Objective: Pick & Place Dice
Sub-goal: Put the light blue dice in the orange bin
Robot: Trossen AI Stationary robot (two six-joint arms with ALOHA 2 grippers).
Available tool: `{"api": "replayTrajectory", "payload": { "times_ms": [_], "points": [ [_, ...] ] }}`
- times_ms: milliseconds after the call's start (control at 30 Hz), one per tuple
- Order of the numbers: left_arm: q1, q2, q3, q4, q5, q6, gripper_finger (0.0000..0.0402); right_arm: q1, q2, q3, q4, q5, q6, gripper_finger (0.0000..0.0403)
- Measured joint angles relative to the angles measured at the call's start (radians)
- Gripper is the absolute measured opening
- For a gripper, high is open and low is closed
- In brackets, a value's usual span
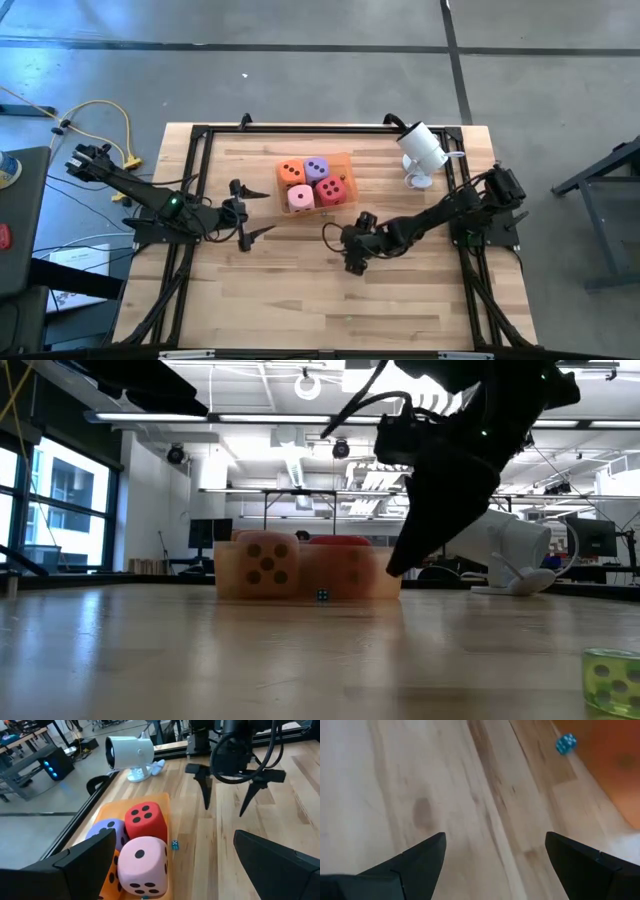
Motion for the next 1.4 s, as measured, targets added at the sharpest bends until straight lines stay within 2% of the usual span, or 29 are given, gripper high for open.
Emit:
{"api": "replayTrajectory", "payload": {
  "times_ms": [200,500,800,900,1400],
  "points": [
    [0.0,0.0,0.0,0.001,0.0,0.003,0.0394,0.011,0.0,-0.004,0.092,0.026,-0.075,0.0334],
    [0.0,0.0,0.0,0.002,0.0,-0.011,0.0394,0.016,0.018,-0.006,0.07,0.042,-0.028,0.0334],
    [0.0,0.0,-0.001,0.002,0.0,-0.013,0.0394,-0.038,0.08,-0.004,0.09,0.101,-0.032,0.0334],
    [0.0,0.007,-0.001,0.002,0.001,-0.061,0.0394,-0.059,0.117,-0.006,0.099,0.107,-0.03,0.0334],
    [0.0,0.143,-0.002,0.028,0.002,-0.141,0.0394,-0.12,0.162,-0.005,0.249,0.086,-0.181,0.0334]
  ]
}}
